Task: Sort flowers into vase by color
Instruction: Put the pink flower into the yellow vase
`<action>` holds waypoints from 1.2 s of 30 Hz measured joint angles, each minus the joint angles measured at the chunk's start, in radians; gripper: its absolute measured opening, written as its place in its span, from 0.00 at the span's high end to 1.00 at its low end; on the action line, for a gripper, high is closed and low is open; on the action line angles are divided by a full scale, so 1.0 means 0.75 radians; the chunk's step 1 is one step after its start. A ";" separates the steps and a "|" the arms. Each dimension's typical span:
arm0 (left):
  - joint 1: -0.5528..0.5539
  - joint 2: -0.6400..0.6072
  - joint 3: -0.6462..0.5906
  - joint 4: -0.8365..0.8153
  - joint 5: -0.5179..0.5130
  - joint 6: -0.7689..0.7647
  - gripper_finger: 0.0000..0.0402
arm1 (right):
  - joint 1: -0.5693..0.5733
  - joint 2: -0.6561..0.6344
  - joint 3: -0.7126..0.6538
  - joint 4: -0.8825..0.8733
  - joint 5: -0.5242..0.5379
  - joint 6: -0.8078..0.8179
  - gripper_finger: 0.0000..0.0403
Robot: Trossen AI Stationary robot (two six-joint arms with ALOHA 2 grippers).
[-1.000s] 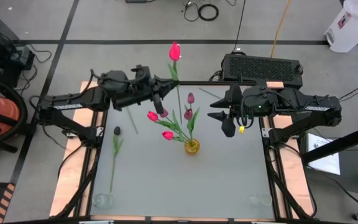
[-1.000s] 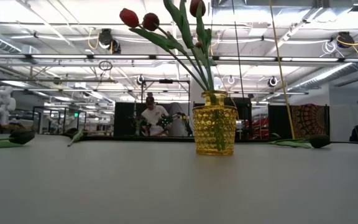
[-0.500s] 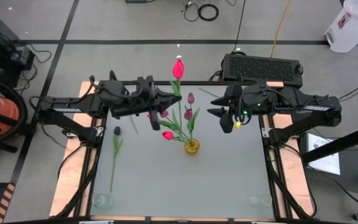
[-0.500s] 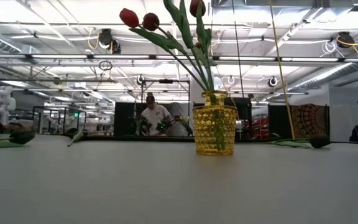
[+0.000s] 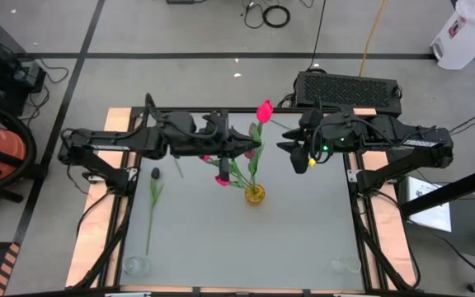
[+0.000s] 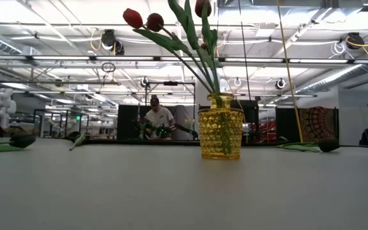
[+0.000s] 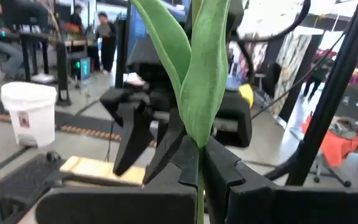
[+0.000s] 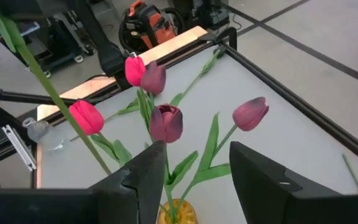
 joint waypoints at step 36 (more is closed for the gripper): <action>-0.061 0.209 0.001 -0.061 -0.156 0.089 0.99 | 0.141 0.000 0.000 0.135 0.002 -0.198 0.58</action>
